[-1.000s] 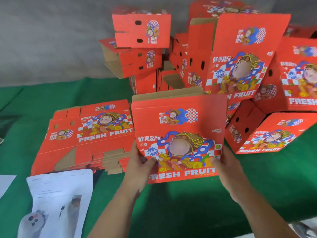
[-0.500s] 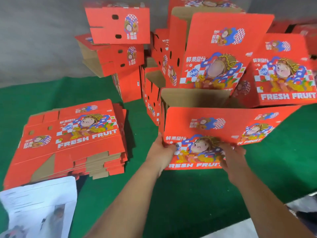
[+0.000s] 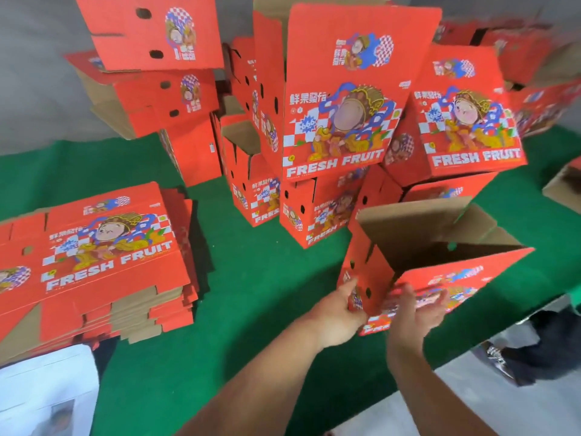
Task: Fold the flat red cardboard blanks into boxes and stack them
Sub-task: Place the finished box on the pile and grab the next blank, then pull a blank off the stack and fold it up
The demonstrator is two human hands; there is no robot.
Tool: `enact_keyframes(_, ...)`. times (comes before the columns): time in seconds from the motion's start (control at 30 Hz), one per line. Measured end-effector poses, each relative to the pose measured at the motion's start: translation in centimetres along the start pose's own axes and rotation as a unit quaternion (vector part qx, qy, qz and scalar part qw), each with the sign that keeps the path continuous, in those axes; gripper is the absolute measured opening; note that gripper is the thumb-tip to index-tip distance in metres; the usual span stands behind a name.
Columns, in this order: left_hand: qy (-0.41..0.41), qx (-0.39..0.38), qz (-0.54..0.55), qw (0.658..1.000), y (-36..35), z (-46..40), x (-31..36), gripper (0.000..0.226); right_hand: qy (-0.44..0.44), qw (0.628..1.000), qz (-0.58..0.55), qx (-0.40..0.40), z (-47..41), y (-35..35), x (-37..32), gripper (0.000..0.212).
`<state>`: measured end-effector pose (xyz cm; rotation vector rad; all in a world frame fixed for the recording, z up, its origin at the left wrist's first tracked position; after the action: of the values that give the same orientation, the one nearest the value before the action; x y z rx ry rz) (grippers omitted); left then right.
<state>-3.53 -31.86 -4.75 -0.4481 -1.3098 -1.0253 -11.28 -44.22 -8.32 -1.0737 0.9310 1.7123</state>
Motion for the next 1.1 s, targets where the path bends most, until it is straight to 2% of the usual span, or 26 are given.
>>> enact_keyframes(0.07, -0.004, 0.034, 0.025, 0.999, -0.5, 0.0, 0.1, 0.070, 0.020, 0.996, 0.084, -0.021, 1.4, -0.8, 2.4, 0.122)
enact_keyframes(0.13, -0.004, 0.035, 0.020, 0.999, -0.3, 0.4, -0.5, 0.065, 0.004, 0.984, 0.179, 0.005, 0.3, -1.0, 3.3, 0.133)
enact_keyframes(0.17, 0.002, 0.039, 0.016, 0.999, 0.2, 0.7, -1.1, 0.063, -0.022, 0.981, 0.191, 0.033, -0.9, -0.5, 3.1, 0.132)
enact_keyframes(0.2, 0.014, 0.051, 0.019, 0.998, 0.7, 1.1, -1.8, 0.062, -0.058, 0.984, 0.162, 0.057, -2.3, 0.0, 2.5, 0.123)
enact_keyframes(0.23, 0.029, 0.070, 0.032, 0.997, 1.4, 1.5, -2.4, 0.060, -0.096, 0.986, 0.111, 0.078, -3.9, 0.5, 1.7, 0.104)
enact_keyframes(0.3, 0.049, 0.122, 0.066, 0.989, 2.9, 2.5, -3.4, 0.052, -0.173, 0.981, 0.051, 0.077, -7.0, 1.3, 0.7, 0.055)
enact_keyframes(0.33, 0.056, 0.154, 0.078, 0.983, 3.7, 2.9, -3.9, 0.047, -0.176, 0.971, 0.144, 0.075, -8.2, 1.7, 0.7, 0.040)
enact_keyframes(0.37, 0.062, 0.187, 0.094, 0.976, 4.4, 3.3, -4.3, 0.043, -0.195, 0.958, 0.205, 0.053, -9.1, 1.5, 0.3, 0.035)
enact_keyframes(0.43, 0.078, 0.240, 0.134, 0.958, 5.6, 4.0, -4.8, 0.034, -0.254, 0.967, 0.008, 0.012, -8.4, -0.2, -0.2, 0.037)
enact_keyframes(0.5, 0.089, 0.276, 0.155, 0.944, 6.4, 4.5, -5.5, 0.027, -0.205, 0.974, 0.059, -0.072, -5.4, -2.5, -0.1, 0.042)
enact_keyframes(0.6, 0.089, 0.296, 0.168, 0.936, 7.4, 5.2, -6.2, 0.023, -0.207, 0.957, 0.098, -0.176, -1.6, -6.6, 1.4, 0.044)
enact_keyframes(0.77, 0.064, 0.341, 0.150, 0.926, 9.3, 6.5, -7.1, 0.022, -0.209, 0.937, 0.086, -0.267, 5.0, -12.3, 1.2, 0.042)
enact_keyframes(0.83, 0.046, 0.363, 0.110, 0.924, 11.4, 7.4, -7.5, 0.027, -0.196, 0.925, 0.107, -0.309, 7.0, -14.0, 0.9, 0.038)
enact_keyframes(0.87, 0.040, 0.376, 0.052, 0.924, 12.8, 8.1, -7.9, 0.032, -0.189, 0.920, 0.115, -0.324, 7.8, -14.7, 0.7, 0.036)
enact_keyframes(0.97, 0.065, 0.399, -0.207, 0.891, 17.9, 11.1, -10.6, 0.053, -0.178, 0.906, 0.142, -0.357, 9.7, -16.1, 0.5, 0.030)
enact_keyframes(1.03, 0.161, 0.353, -0.298, 0.872, 20.7, 13.7, -13.5, 0.075, -0.176, 0.897, 0.159, -0.373, 10.7, -16.7, 0.6, 0.027)
enact_keyframes(1.1, 0.270, 0.264, -0.344, 0.860, 21.7, 16.0, -15.7, 0.094, -0.183, 0.886, 0.170, -0.390, 11.6, -17.3, 0.9, 0.025)
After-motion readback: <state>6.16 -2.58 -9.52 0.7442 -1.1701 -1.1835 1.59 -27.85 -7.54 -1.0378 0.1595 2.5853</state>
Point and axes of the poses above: each hand's wrist, its own z-axis away from the middle knuckle, its own y-axis out of the back of the hand, x = y × z, the point moved 2 cm from there along -z, towards the middle knuckle, and after that the axes turned 11 degrees about -y, right-handed, at the moved point
